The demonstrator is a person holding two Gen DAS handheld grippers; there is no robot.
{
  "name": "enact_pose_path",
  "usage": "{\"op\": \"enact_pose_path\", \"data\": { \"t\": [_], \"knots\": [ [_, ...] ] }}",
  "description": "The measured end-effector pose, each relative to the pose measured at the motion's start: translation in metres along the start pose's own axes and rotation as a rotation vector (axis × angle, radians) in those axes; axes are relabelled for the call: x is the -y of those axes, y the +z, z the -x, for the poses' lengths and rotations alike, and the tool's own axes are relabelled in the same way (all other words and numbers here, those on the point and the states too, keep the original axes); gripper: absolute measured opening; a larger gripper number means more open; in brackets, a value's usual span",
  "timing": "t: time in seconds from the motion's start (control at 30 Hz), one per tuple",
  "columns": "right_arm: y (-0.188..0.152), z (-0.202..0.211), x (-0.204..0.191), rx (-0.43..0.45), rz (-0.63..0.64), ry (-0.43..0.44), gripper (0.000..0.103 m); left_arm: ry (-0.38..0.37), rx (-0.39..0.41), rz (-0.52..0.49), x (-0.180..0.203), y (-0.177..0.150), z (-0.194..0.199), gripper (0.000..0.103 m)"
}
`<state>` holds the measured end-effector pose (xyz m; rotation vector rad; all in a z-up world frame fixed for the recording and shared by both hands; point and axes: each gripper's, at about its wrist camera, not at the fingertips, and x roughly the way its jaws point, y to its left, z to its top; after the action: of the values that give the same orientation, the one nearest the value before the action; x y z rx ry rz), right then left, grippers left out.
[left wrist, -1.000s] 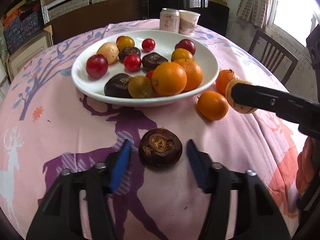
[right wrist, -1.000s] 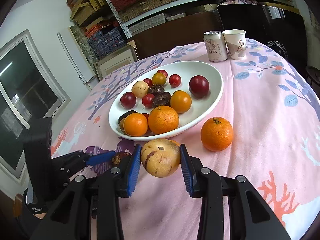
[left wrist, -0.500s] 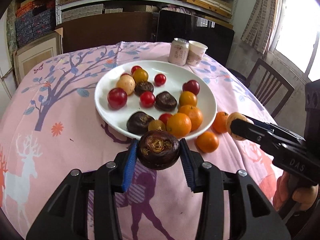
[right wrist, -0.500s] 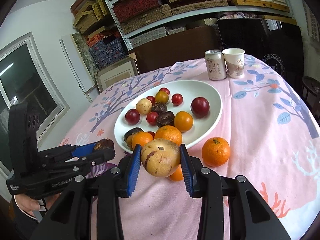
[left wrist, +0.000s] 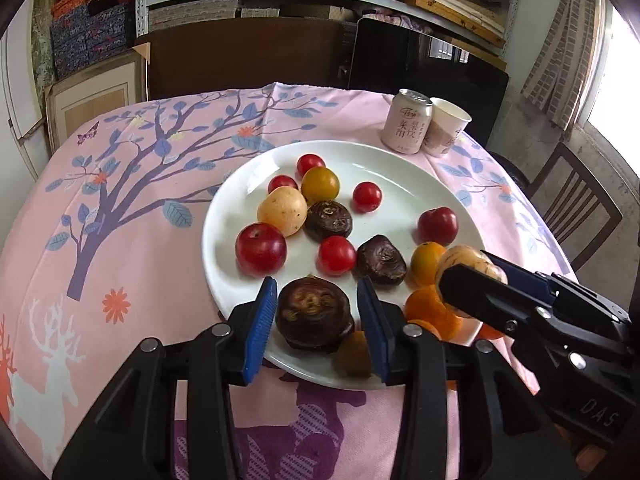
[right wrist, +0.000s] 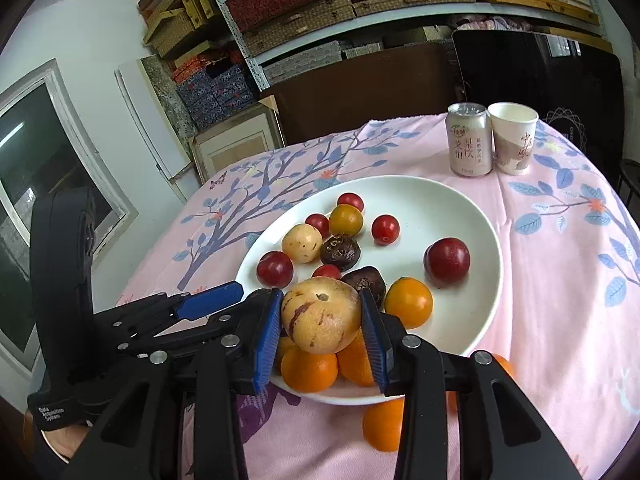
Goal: Organize fruits
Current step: 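Carry both fruits onto the white plate and open both tools, then grasp a tangerine with the right tool while the left tool grasps an orange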
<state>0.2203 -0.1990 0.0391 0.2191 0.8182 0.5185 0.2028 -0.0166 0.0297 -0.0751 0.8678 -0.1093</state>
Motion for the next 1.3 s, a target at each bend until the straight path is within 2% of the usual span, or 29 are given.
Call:
{"op": "enact_pose_path", "data": {
  "t": [0.1,0.13,0.17,0.2,0.23,0.33,0.6,0.77,0.97,1.07,1.17,1.23,1.27,1.3],
  "knots": [
    [-0.001,-0.015,0.008,-0.024,-0.050,0.022,0.041,0.006,-0.013,0.017,-0.007,-0.001,-0.006,0.045],
    [-0.002,-0.015,0.011,-0.014,-0.067,0.031,0.043,0.013,-0.016,0.023,-0.009,-0.001,-0.006,0.056],
    [-0.003,-0.013,0.014,-0.001,-0.084,0.041,0.052,0.018,-0.010,0.032,-0.012,-0.001,-0.005,0.060],
    [-0.003,-0.010,0.017,0.014,-0.099,0.046,0.056,0.025,0.001,0.037,-0.013,-0.001,-0.003,0.067],
    [-0.003,-0.006,0.019,0.023,-0.102,0.046,0.056,0.033,0.008,0.037,-0.014,-0.002,-0.001,0.071],
    [-0.003,0.006,0.025,0.041,-0.106,0.051,0.056,0.041,0.017,0.032,-0.013,-0.003,0.004,0.075],
    [-0.015,0.036,0.046,0.042,-0.095,-0.002,0.060,0.031,0.037,-0.006,0.003,-0.013,0.022,0.081],
    [-0.035,0.046,0.057,-0.032,-0.030,-0.097,0.062,0.017,0.042,-0.041,0.015,-0.027,0.032,0.086],
    [-0.051,0.036,0.065,-0.114,0.020,-0.215,0.062,-0.016,0.013,-0.060,0.024,-0.046,0.038,0.088],
    [-0.051,0.023,0.067,-0.130,0.036,-0.271,0.061,-0.061,-0.016,-0.065,0.028,-0.056,0.039,0.088],
    [-0.048,0.006,0.066,-0.133,0.088,-0.340,0.061,-0.074,-0.035,-0.083,0.034,-0.065,0.039,0.088],
    [-0.044,-0.004,0.067,-0.146,0.099,-0.335,0.055,-0.080,-0.059,-0.103,0.041,-0.071,0.036,0.088],
    [-0.044,-0.007,0.067,-0.153,0.092,-0.304,0.044,-0.083,-0.069,-0.112,0.044,-0.074,0.035,0.088],
    [-0.044,-0.005,0.066,-0.143,0.093,-0.316,0.044,-0.086,-0.077,-0.122,0.047,-0.076,0.033,0.088]
  ]
}}
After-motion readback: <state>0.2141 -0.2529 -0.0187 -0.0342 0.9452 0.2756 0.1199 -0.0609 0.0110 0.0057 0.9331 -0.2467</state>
